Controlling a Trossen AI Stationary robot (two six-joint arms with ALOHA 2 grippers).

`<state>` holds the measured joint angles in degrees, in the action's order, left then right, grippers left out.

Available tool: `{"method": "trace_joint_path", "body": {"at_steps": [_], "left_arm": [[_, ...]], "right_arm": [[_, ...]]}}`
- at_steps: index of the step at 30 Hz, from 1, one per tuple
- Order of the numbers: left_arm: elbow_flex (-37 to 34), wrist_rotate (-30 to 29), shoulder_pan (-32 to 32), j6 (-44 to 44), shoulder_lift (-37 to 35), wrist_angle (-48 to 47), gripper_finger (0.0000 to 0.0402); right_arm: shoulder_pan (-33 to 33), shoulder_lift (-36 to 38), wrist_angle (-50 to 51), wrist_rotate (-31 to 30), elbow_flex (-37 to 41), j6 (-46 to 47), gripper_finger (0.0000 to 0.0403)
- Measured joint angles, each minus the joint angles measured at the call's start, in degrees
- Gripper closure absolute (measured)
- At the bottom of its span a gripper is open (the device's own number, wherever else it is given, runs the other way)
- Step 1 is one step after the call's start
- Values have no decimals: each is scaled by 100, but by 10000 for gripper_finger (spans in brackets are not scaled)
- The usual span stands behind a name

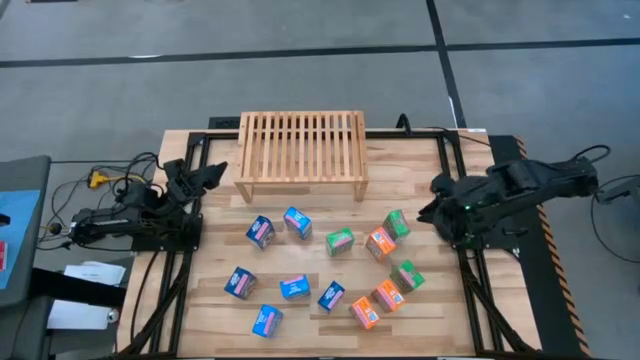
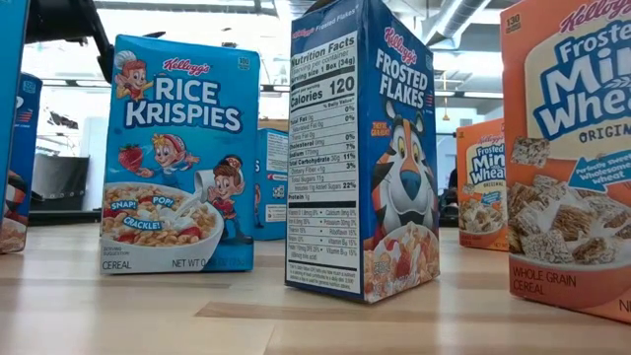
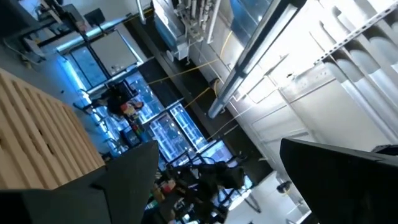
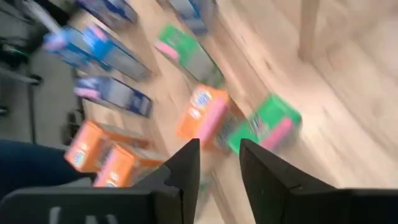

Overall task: Stack cereal on shelf
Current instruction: Put the top right green cereal box on the shelf

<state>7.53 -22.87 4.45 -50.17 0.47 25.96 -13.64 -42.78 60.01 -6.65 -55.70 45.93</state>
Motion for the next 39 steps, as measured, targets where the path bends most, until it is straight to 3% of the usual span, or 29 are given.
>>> {"method": "trace_joint_path", "body": {"at_steps": [6,9,15,19,26,33,39], "left_arm": [[0,283,-2,166,0,44,77],[0,298,-2,334,0,53,77],[1,481,-2,365,2,33,77],[253,550,0,660,156,-583,77],[1149,670,0,1184,959,-1955,77],[1732,731,0,1737,1493,-1981,77],[1921,815,2,1911,1590,-2058,77]], "right_arm": [[30,-422,-310,1146,-7,601,274],[30,-611,-459,1394,-8,890,265],[275,-1034,-772,1807,-15,955,183],[537,-1294,-707,1844,-13,977,137],[1032,-1761,-471,1294,-7,583,132],[1457,-2018,-94,1214,-7,225,132],[1798,-1937,340,1434,-7,505,132]]}}
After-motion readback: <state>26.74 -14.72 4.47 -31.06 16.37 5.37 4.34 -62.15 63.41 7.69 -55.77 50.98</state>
